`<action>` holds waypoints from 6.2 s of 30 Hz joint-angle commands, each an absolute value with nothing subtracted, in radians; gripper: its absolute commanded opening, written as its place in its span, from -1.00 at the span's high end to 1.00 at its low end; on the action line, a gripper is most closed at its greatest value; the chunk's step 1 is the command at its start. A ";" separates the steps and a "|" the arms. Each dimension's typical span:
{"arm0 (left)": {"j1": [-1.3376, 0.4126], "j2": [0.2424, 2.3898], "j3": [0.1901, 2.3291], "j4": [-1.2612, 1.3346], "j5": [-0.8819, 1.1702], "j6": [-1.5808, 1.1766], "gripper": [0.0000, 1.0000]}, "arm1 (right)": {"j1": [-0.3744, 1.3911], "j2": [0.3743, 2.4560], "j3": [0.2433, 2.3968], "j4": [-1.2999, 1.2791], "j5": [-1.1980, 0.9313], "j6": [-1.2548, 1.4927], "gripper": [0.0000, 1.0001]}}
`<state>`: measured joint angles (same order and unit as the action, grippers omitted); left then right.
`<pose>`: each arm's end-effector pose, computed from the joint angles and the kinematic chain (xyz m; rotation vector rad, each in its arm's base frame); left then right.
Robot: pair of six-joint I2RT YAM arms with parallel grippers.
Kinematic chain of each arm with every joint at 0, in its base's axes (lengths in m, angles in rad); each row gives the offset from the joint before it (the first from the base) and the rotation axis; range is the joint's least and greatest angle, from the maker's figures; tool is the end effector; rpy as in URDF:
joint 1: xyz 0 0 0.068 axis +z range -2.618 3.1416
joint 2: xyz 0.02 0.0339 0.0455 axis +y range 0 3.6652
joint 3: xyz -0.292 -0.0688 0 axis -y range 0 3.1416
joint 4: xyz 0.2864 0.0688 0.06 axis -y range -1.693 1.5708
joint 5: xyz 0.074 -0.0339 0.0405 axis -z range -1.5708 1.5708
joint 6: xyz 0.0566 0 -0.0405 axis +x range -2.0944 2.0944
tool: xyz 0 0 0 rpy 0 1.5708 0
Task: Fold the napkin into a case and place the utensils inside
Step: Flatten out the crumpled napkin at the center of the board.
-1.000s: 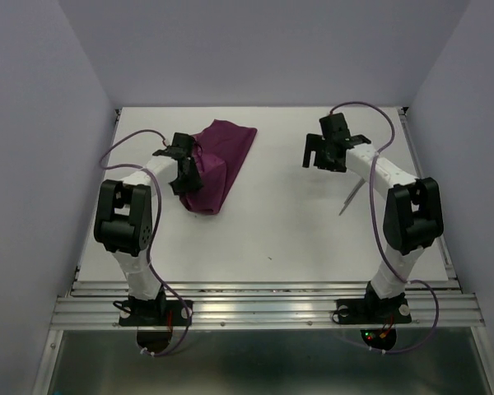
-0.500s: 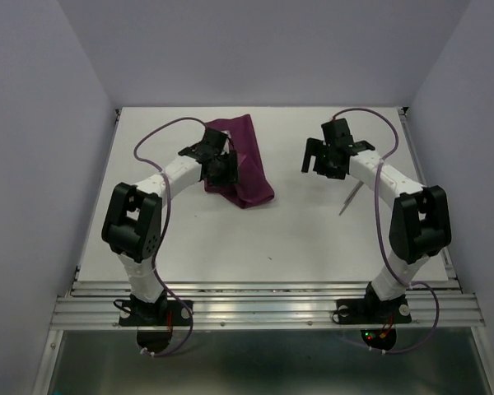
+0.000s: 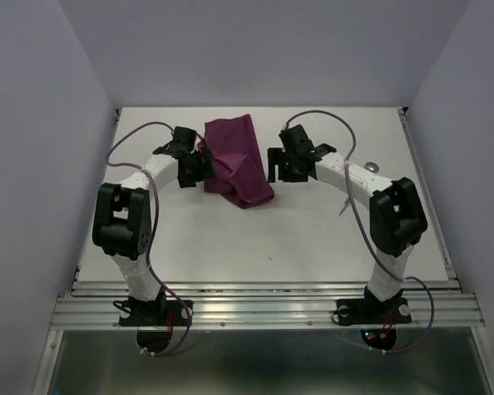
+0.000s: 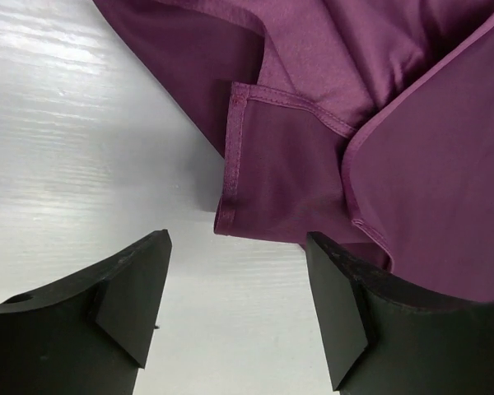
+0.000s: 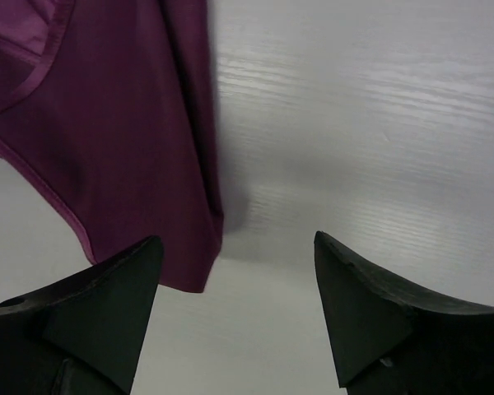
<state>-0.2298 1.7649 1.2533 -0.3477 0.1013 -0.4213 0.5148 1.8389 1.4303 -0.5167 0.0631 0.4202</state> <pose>0.4276 -0.1059 0.2134 -0.1896 2.4605 -0.4117 0.4043 0.2246 0.2321 -0.0926 2.5190 0.3089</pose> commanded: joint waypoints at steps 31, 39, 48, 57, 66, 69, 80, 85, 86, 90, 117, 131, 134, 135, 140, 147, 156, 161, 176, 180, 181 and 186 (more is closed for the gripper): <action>-0.207 1.855 1.246 -0.261 0.235 -0.456 1.00 | 0.775 2.356 2.105 -0.598 0.041 0.259 -0.15; -0.207 1.852 1.249 -0.261 0.244 -0.451 1.00 | 0.784 2.390 2.138 -0.600 0.070 0.264 -0.05; -0.206 1.852 1.253 -0.268 0.239 -0.443 1.00 | 0.784 2.350 2.111 -0.554 0.123 0.294 0.02; -0.206 1.853 1.259 -0.275 0.238 -0.439 1.00 | 0.784 2.316 2.062 -0.500 0.150 0.336 0.08; -0.206 1.853 1.258 -0.279 0.233 -0.433 1.00 | 0.784 2.284 2.023 -0.457 0.167 0.357 0.32; -0.206 1.855 1.258 -0.279 0.233 -0.431 1.00 | 0.784 2.279 2.019 -0.448 0.176 0.364 0.28; -0.206 1.847 1.261 -0.287 0.225 -0.426 1.00 | 0.784 2.273 2.010 -0.440 0.204 0.377 0.99; -0.206 1.844 1.285 -0.307 0.218 -0.419 1.00 | 0.775 2.241 1.982 -0.440 0.248 0.380 0.99; -0.204 1.842 1.292 -0.313 0.210 -0.414 1.00 | 0.761 2.220 1.979 -0.440 0.255 0.385 0.99; -0.192 1.819 1.331 -0.345 0.207 -0.400 1.00 | 0.695 2.143 1.970 -0.439 0.261 0.396 0.99; 0.018 1.534 1.914 -0.335 0.334 -0.362 1.00 | 0.471 1.591 1.893 -0.266 0.443 0.318 0.99; 0.021 1.226 1.956 -0.210 0.272 -0.322 1.00 | 0.471 1.232 1.825 -0.140 0.454 0.279 0.99; 0.021 1.191 1.985 -0.222 0.264 -0.322 1.00 | 0.471 1.175 1.822 -0.124 0.425 0.294 0.99; 0.021 1.181 1.988 -0.222 0.265 -0.327 1.00 | 0.471 1.167 1.822 -0.124 0.419 0.301 0.99; 0.021 1.137 1.932 -0.213 0.249 -0.347 1.00 | 0.471 1.152 1.821 -0.138 0.419 0.328 0.99; 0.023 1.158 1.668 -0.193 0.186 -0.351 1.00 | 0.471 1.222 1.681 -0.167 0.555 0.308 0.99; 0.023 1.426 1.424 -0.058 0.160 -0.400 1.00 | 0.413 1.546 1.624 -0.150 0.572 0.282 0.99; 0.021 1.657 1.462 -0.017 0.138 -0.408 1.00 | 0.367 1.846 1.716 -0.118 0.476 0.278 0.98; 0.021 2.166 1.790 -0.135 0.152 -0.439 0.88 | 0.293 2.319 2.095 -0.179 0.338 0.296 0.98; 0.021 2.252 1.905 -0.218 0.127 -0.430 -0.49 | 0.284 2.371 2.166 -0.231 0.301 0.294 -0.51; 0.021 2.266 1.926 -0.236 0.121 -0.425 -0.76 | 0.284 2.376 2.187 -0.259 0.296 0.298 -0.88; 0.021 2.231 1.967 -0.290 0.040 -0.403 -0.97 | 0.273 2.281 2.091 -0.268 0.247 0.344 -0.92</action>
